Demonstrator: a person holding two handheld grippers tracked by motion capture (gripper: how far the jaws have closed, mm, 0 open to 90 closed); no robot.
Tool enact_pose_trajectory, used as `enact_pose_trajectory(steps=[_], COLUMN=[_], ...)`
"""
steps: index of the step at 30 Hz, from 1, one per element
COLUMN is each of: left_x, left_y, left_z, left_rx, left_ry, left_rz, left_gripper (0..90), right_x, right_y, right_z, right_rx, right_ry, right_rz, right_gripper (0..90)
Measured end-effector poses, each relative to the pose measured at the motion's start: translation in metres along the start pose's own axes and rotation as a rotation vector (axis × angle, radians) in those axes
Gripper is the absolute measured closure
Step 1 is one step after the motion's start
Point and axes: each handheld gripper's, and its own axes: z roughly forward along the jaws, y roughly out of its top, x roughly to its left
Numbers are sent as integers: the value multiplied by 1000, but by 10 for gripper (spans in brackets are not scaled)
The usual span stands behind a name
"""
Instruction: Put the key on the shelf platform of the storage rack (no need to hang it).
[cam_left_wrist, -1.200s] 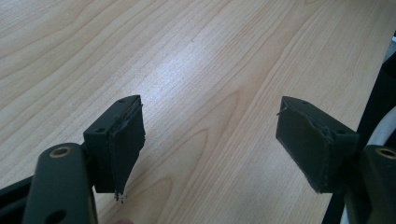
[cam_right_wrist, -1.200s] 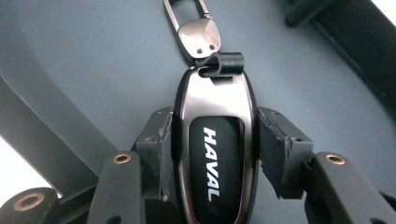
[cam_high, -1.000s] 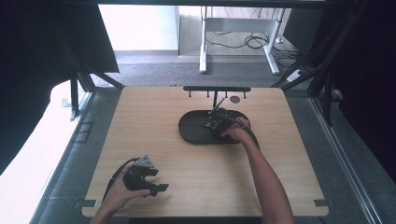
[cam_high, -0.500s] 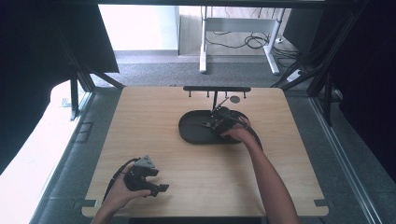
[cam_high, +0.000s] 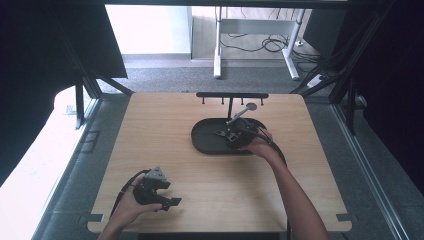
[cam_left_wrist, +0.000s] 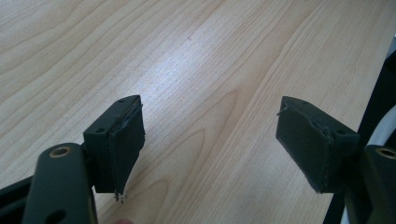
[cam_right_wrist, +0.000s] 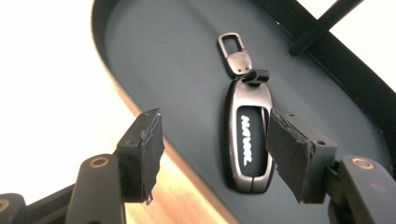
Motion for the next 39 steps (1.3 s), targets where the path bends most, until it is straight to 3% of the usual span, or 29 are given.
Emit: enact_pose_trajectory(steps=[6,11,23,27,30,36,39], left_x=[-1,-3,-8,-7,-7,-7,-6], left_y=[0,1,3,3,3,3,3], left_z=[1,2,7,6,6,5,4], left_rx=[4,4,20,11,13,7,-3], left_ry=[-1,1,11,20,22,31,31], left_rz=[3,9,15,8,9,14,9], left_gripper=[240,240,240,241,242,242,243], right_x=[12,21,30,30,29,27,29], right_y=[-21,-52,-115,-126,-128,-131,-135], right_z=[-16,-26,-32,-33,-34,-39,-36], right_rx=[-47,-80,-133,-153,-145,-173,-156], right_ry=[12,37,57,54,39,36,37], right_rz=[7,32,110,127,121,154,157], right_gripper=[370,369,369,373,368,350,331])
